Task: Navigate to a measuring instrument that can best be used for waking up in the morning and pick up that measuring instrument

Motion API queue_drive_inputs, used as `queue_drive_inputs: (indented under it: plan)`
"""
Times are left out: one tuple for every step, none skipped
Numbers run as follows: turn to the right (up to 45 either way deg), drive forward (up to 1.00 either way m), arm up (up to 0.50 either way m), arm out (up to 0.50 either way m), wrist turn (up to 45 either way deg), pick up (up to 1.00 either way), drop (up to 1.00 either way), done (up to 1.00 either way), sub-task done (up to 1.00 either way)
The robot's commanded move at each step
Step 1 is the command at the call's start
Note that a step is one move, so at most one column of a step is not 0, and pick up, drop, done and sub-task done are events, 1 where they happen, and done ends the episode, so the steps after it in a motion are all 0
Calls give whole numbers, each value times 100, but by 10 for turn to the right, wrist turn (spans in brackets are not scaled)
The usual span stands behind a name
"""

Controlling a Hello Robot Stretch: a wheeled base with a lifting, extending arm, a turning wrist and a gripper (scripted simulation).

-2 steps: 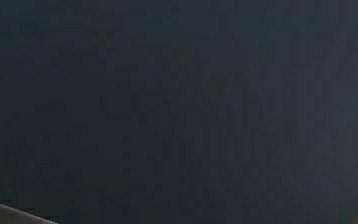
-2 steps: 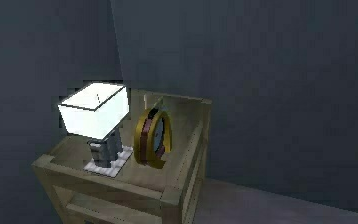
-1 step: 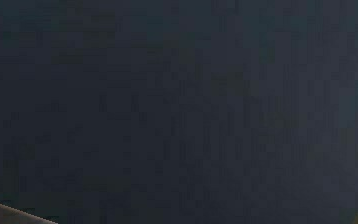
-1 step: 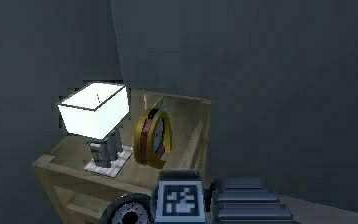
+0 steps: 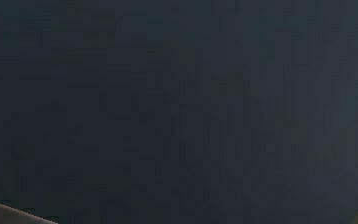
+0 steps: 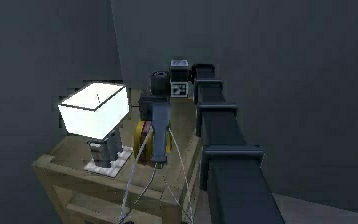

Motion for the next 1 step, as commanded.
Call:
queue_drive_inputs:
  plan:
    - [0,0,0,0,450,0,0,0,0]
